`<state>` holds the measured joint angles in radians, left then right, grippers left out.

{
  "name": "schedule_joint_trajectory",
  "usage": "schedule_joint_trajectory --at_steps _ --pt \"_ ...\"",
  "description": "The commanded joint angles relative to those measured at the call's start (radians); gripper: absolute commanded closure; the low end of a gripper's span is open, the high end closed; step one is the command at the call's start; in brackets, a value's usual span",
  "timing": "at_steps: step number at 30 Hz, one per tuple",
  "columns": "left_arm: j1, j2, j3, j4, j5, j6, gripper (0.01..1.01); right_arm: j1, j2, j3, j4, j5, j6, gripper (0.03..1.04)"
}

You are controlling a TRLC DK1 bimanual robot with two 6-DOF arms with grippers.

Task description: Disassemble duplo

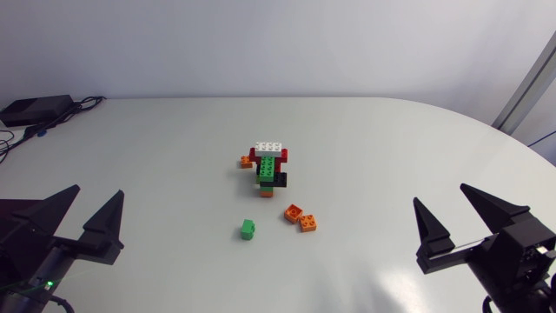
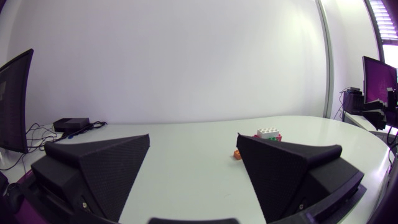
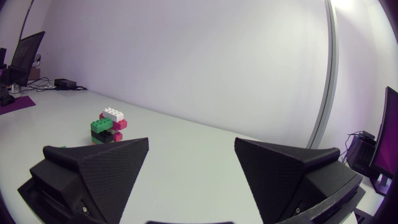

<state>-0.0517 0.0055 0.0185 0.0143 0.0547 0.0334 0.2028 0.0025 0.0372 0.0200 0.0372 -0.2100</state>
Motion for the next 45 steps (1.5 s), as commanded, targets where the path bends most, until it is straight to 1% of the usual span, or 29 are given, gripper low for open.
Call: schedule_joint_trajectory --at_steps 1,13,16,18,19,23,26,28,31,34,38,40,43,45 --pt "0.009 -0.018 -0.019 0.000 -0.004 0.011 0.046 -0.008 -0.007 -0.039 -0.014 0.004 -0.015 0.07" --pt "0.023 -0.018 -0.020 0.001 -0.004 0.013 0.046 -0.005 -0.007 -0.039 -0.014 0.000 -0.012 0.07" --pt "0.024 -0.018 -0.020 0.001 -0.004 0.013 0.046 0.000 -0.007 -0.039 -0.025 -0.026 0.026 0.07" --pt "0.024 -0.018 -0.020 0.003 -0.004 0.013 0.046 -0.003 -0.007 -0.037 -0.026 -0.033 0.021 0.07" --pt "0.024 -0.018 -0.020 0.003 -0.004 0.013 0.046 -0.002 -0.009 -0.037 -0.028 -0.036 0.009 0.07" --pt "0.032 -0.018 -0.020 0.001 -0.004 0.013 0.046 0.029 -0.012 -0.037 -0.005 -0.014 -0.123 0.07" --pt "0.039 -0.018 -0.020 0.001 -0.004 0.014 0.046 0.072 -0.012 -0.026 -0.005 0.003 -0.178 0.07" --pt "0.042 -0.018 -0.020 0.000 -0.004 0.014 0.046 0.133 -0.010 -0.008 -0.040 0.010 -0.195 0.07" --pt "0.046 -0.018 -0.020 0.000 -0.004 0.014 0.046 0.230 0.004 0.029 -0.086 0.064 -0.215 0.07" --pt "0.050 -0.018 -0.020 0.000 -0.004 0.014 0.046 0.253 0.082 0.089 -0.097 0.079 -0.227 0.07" --pt "0.052 -0.018 -0.020 0.000 -0.004 0.014 0.046 0.274 0.298 0.211 -0.124 0.041 -0.213 0.07" --pt "0.052 -0.018 -0.020 0.000 -0.004 0.014 0.046 0.279 0.393 0.257 -0.111 0.061 -0.198 0.07" --pt "0.050 -0.018 -0.020 -0.002 -0.004 0.013 0.046 0.297 0.479 0.320 -0.100 0.059 -0.187 0.07" --pt "0.050 -0.016 -0.020 -0.002 -0.004 0.013 0.046 0.317 0.542 0.369 -0.109 0.029 -0.175 0.07"
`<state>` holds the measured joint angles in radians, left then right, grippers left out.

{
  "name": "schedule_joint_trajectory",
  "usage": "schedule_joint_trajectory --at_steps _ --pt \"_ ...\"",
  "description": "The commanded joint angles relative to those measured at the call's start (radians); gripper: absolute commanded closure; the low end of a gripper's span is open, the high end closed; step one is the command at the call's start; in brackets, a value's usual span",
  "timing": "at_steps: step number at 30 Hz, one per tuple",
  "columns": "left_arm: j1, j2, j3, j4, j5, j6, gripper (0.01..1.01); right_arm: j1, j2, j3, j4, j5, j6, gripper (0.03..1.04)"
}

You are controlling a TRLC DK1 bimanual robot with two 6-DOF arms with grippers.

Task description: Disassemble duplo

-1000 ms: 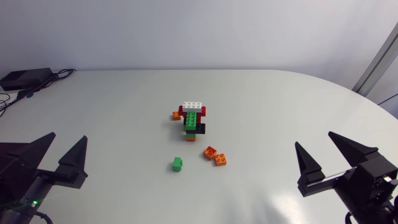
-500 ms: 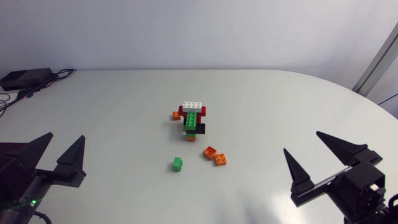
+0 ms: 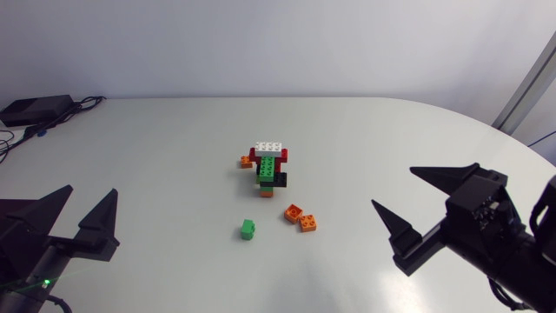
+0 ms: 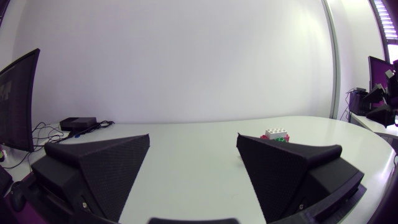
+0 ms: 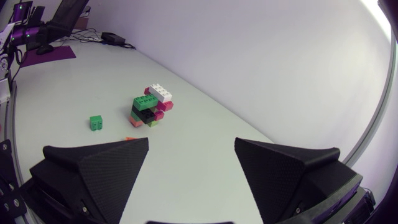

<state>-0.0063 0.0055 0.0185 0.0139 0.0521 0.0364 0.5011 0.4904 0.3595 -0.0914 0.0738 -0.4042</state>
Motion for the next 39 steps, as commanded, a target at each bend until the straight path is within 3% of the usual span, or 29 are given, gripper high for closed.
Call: schedule_joint_trajectory --at_steps 1,6,12,17,23,31,39 --pt "0.003 -0.016 -0.020 -0.002 -0.001 0.010 0.046 0.028 0.083 0.076 -0.014 -0.052 0.028 0.07" --pt "0.003 -0.016 -0.020 -0.002 -0.001 0.010 0.046 0.030 0.269 0.194 -0.013 -0.243 0.077 0.07" --pt "0.005 -0.018 -0.020 0.003 -0.001 0.007 0.046 0.036 0.597 0.343 0.117 -0.292 0.122 0.07" --pt "0.022 -0.019 -0.022 0.035 -0.001 0.036 0.046 0.039 0.843 0.469 0.154 -0.361 -0.019 0.07" --pt "0.008 -0.019 -0.022 0.023 -0.001 0.030 0.046 0.039 1.100 0.625 0.084 -0.362 -0.139 0.07" --pt "0.006 -0.018 -0.022 0.021 0.000 0.030 0.046 0.025 1.268 0.650 0.091 -0.414 -0.285 0.07" --pt "0.008 -0.018 -0.022 0.023 0.000 0.031 0.046 0.019 1.334 0.665 0.177 -0.414 -0.321 0.07"
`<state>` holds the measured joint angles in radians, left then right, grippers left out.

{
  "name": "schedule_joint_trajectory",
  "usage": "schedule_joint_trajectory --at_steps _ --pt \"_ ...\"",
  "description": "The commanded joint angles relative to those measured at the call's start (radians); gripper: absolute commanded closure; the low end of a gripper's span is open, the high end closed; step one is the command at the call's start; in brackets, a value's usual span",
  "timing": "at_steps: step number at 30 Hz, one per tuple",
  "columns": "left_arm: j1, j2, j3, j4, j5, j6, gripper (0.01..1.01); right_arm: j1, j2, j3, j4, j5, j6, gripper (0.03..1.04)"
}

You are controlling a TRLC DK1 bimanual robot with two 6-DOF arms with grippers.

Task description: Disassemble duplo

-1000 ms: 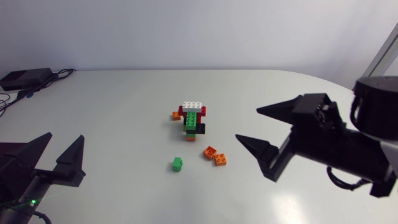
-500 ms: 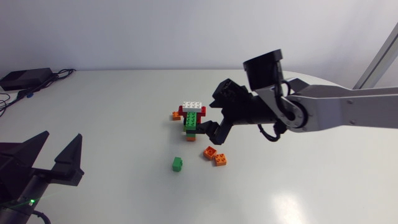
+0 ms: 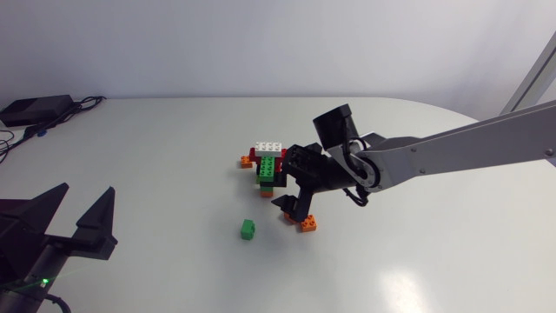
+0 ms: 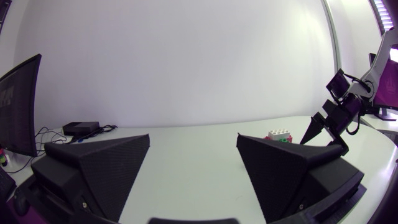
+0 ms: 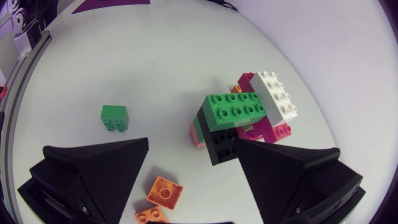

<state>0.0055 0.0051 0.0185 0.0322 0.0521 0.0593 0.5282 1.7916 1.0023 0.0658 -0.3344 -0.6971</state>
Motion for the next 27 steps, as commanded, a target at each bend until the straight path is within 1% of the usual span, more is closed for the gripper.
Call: schedule_joint_trajectory --at_steps 1,3,16,22,25,27 --pt "-0.004 -0.017 -0.022 0.005 0.000 0.007 0.046 -0.011 0.038 0.024 0.029 -0.006 -0.030 0.07" --pt "-0.004 -0.017 -0.022 0.003 0.000 0.007 0.046 -0.013 0.055 0.032 0.046 -0.006 -0.036 0.07" --pt "-0.004 -0.017 -0.022 0.006 0.000 0.008 0.046 -0.039 0.190 0.124 0.040 -0.018 -0.039 0.07" --pt "-0.002 -0.017 -0.022 0.008 0.000 0.008 0.046 -0.051 0.213 0.128 0.039 -0.035 -0.038 0.07" --pt "-0.002 -0.017 -0.022 0.008 0.000 0.008 0.046 -0.051 0.218 0.125 0.046 -0.035 -0.033 0.18" --pt "-0.002 -0.017 -0.022 0.008 0.000 0.008 0.046 -0.053 0.216 0.119 0.062 -0.037 -0.031 0.29"
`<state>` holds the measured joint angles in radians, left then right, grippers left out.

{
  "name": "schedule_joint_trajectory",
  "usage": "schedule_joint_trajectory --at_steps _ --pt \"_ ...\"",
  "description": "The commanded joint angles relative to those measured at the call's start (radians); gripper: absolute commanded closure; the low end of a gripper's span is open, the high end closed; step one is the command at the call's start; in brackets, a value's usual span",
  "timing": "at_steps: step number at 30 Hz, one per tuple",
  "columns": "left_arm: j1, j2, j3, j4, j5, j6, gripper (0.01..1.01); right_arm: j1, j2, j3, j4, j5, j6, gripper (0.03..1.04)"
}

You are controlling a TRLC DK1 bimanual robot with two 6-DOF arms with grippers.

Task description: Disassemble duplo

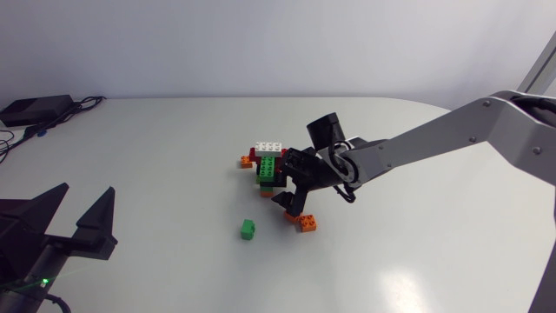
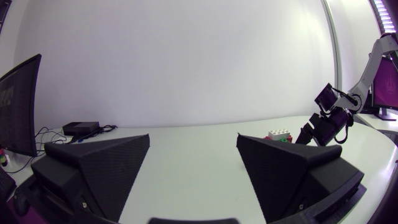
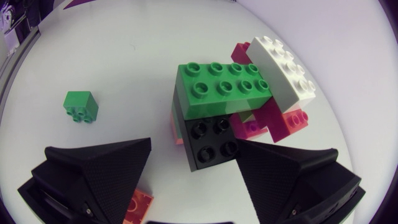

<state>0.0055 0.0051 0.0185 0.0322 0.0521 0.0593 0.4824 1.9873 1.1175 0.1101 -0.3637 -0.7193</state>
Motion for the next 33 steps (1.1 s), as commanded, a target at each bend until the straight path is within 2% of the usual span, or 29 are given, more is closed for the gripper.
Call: schedule_joint_trajectory --at_steps 1,3,10,14,16,27,33 --pt "-0.002 -0.017 -0.022 0.008 0.000 0.008 0.046 -0.005 0.021 -0.002 0.030 -0.007 -0.009 0.35" --pt "-0.002 -0.017 -0.022 0.008 0.000 0.008 0.046 -0.007 0.021 -0.008 0.046 -0.009 -0.006 0.45" --pt "-0.002 -0.017 -0.022 0.008 0.000 0.008 0.046 -0.005 0.010 -0.016 0.062 -0.021 0.012 0.46" --pt "-0.002 -0.017 -0.022 0.008 0.000 0.008 0.046 -0.007 0.010 -0.013 0.056 -0.047 0.018 0.64" --pt "-0.002 -0.017 -0.022 0.008 0.000 0.008 0.046 -0.007 0.010 -0.005 0.034 -0.050 0.021 0.68" --pt "-0.002 -0.017 -0.022 0.005 0.000 0.005 0.046 -0.016 -0.012 -0.007 0.017 -0.064 0.040 0.78" --pt "0.004 -0.019 -0.022 0.003 0.000 -0.001 0.046 -0.024 -0.030 -0.012 -0.007 -0.077 0.038 0.80"
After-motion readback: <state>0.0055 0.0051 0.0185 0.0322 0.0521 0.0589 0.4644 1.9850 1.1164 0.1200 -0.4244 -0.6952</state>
